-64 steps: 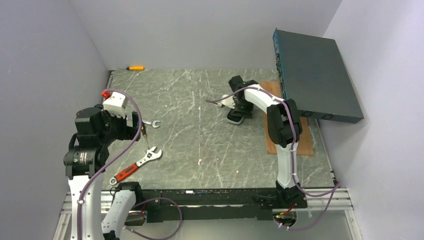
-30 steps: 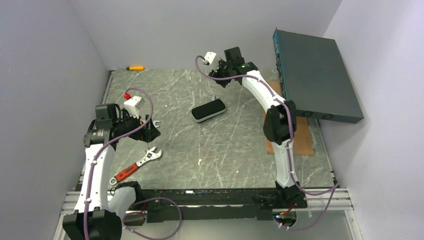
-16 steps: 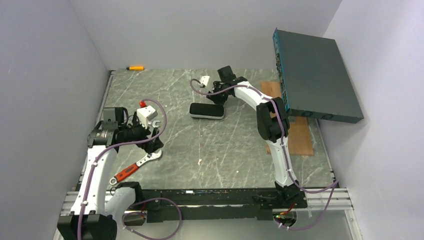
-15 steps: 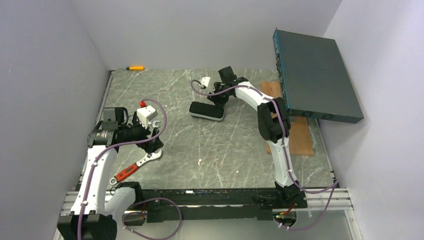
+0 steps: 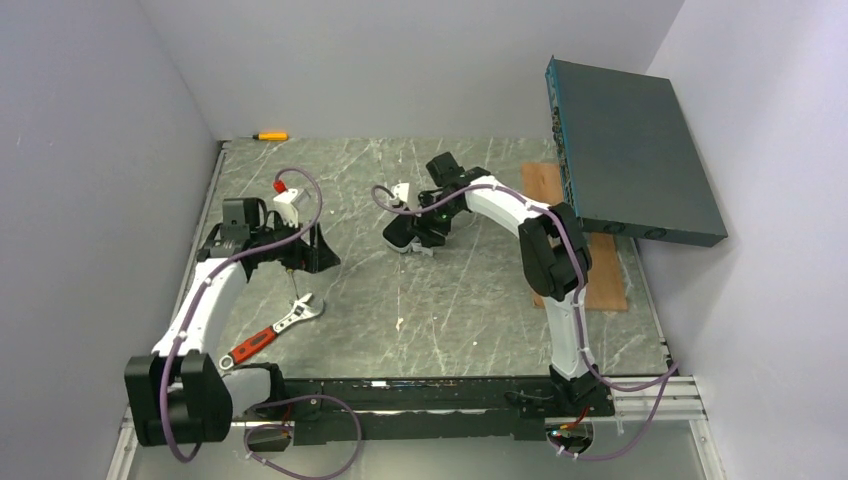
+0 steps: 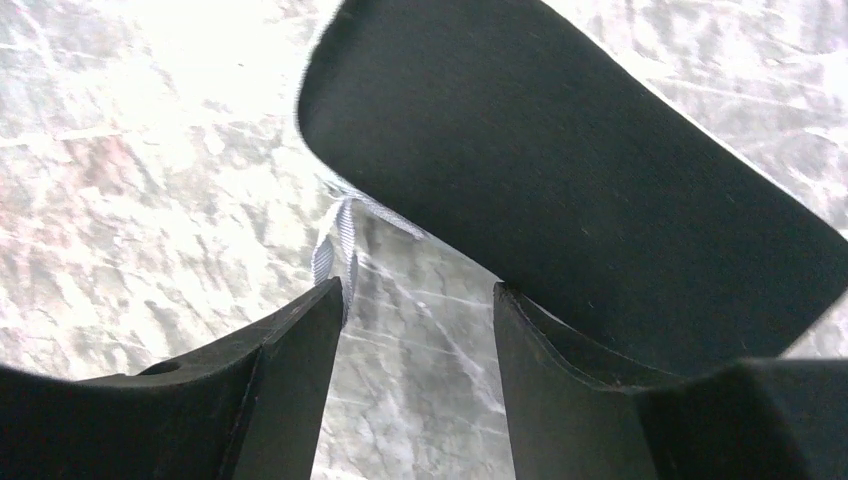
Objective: Open the umbrella
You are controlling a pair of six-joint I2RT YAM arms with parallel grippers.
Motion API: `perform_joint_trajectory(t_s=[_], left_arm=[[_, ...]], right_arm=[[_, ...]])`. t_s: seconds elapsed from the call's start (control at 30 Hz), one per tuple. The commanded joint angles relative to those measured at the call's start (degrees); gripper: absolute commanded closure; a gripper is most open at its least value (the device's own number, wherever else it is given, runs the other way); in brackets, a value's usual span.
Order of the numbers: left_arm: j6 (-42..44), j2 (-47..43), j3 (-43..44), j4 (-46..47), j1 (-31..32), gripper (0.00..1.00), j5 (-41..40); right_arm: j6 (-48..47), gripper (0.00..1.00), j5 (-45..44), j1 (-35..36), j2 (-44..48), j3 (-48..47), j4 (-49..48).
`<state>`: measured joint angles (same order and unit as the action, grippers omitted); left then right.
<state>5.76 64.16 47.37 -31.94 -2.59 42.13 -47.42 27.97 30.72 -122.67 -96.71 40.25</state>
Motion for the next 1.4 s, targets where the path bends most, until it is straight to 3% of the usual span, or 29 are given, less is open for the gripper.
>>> perform_joint_trajectory(t_s=[0.0, 0.13, 0.27, 0.4, 0.5, 0.57, 0.83, 0.9, 1.1, 1.37], left_arm=[[-5.4, 5.6, 4.1, 9.6, -0.2, 0.12, -0.8], [-5.3, 9.1, 7.3, 9.8, -0.2, 0.14, -0.8], [-4.4, 10.0, 8.8, 8.6, -0.2, 0.14, -1.9], [-2.5, 10.1, 8.3, 7.6, -0.2, 0.13, -1.1], [-2.0, 10.4, 8.0, 7.1, -0.2, 0.13, -0.7], [-1.5, 10.2, 7.8, 6.8, -0.2, 0.13, -1.4], [4.1, 7.3, 9.5, 3.1, -1.6, 0.11, -5.1], [3.7, 6.8, 8.8, 2.8, -2.3, 0.11, -4.5], [6.9, 3.8, 6.7, 0.5, -2.8, 0.11, -3.8], [12.4, -1.0, 3.7, -0.7, -3.3, 0.16, -4.1]], right_arm=[[-1.4, 0.39, -1.0, -3.9, 0.9, -5.3, -2.0], [-3.5, 0.27, -2.5, -6.2, 0.3, -10.9, 0.1], [-1.7, 0.06, -1.9, -7.4, -0.8, -17.2, 1.6], [0.0, 0.03, -2.8, -8.6, -6.5, -24.8, 2.9], [3.0, 0.02, 0.5, -8.9, -13.2, -35.3, 8.0], [5.7, 0.01, 2.8, -8.6, -15.0, -37.0, 8.2], [13.4, 0.01, 8.1, -8.5, -15.1, -31.4, 7.7], [14.7, 0.05, 10.2, -8.5, -14.1, -28.4, 7.2], [20.6, 0.32, 18.5, -8.3, -12.2, -21.5, 8.6], [28.4, 0.37, 14.3, -4.1, -0.3, -0.8, -3.3]])
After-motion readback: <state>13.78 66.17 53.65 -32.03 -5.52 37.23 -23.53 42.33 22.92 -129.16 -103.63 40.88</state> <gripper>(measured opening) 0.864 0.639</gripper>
